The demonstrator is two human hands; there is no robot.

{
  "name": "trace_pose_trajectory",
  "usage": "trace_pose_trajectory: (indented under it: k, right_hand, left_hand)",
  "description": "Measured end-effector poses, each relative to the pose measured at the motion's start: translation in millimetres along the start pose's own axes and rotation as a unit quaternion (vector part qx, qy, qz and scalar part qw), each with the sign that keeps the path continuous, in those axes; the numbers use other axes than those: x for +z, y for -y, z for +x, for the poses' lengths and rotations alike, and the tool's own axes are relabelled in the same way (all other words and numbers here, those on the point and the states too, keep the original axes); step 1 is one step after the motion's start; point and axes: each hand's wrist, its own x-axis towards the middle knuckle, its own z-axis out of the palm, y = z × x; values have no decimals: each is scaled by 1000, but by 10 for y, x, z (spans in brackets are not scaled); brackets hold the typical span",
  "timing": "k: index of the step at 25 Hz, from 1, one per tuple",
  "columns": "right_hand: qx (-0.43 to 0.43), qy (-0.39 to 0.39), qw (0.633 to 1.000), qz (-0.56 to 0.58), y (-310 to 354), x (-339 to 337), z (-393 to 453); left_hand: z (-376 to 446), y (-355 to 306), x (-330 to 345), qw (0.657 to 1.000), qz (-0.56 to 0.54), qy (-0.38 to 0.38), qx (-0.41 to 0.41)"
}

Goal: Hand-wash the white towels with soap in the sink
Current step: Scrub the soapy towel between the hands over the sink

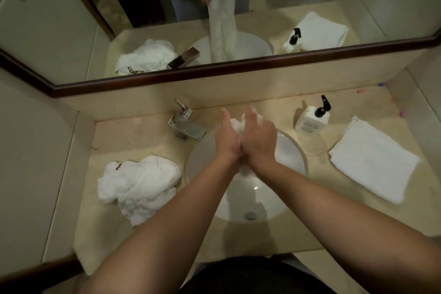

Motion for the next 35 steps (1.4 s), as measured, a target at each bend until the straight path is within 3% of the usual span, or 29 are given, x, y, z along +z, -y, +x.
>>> trace_pose_trajectory:
  k: [2, 5, 7, 11, 14, 16, 18, 21, 25, 29, 32, 35]
  right_hand:
    - [11, -1, 1000, 13, 41, -48, 211]
    - [-20, 91, 995, -19, -166, -56, 125]
    - [-20, 133, 991, -25, -250, -126, 115]
    - [47, 76, 996, 22, -152, -236, 345]
    - [-1, 155, 988, -7, -243, -375, 162]
    - [-5, 149, 989, -20, -239, -520, 217]
    - [47, 111, 992, -21, -208, -628, 385]
    - [90, 115, 989, 38, -254, -731, 450]
    - [53, 124, 988, 74, -261, -647, 323]
    - [26, 79, 994, 77, -140, -379, 277]
    - [-47, 118, 991, 28, -178, -273, 61]
    - [-80, 131, 988, -9, -126, -252, 129]
  left_hand:
    - [-69, 21, 142, 999, 28, -23, 31]
    - [66, -18, 145, 996, -33, -77, 39]
    - [95, 46, 153, 996, -42, -67, 44]
    - [0, 174, 358, 996, -7, -74, 55]
    - [45, 30, 356, 993, -55, -96, 45]
    - [112, -11, 295, 991, -17, -120, 51]
    - [96, 5, 257, 989, 33, -135, 50]
    - [43, 70, 195, 983, 86, -128, 101]
    - [-7, 210, 200, 988, 88, -71, 106]
    - [-51, 263, 328, 981, 24, -122, 147]
    - [4, 171, 276, 979, -93, -140, 111]
    - [-7, 204, 231, 986, -81, -122, 74]
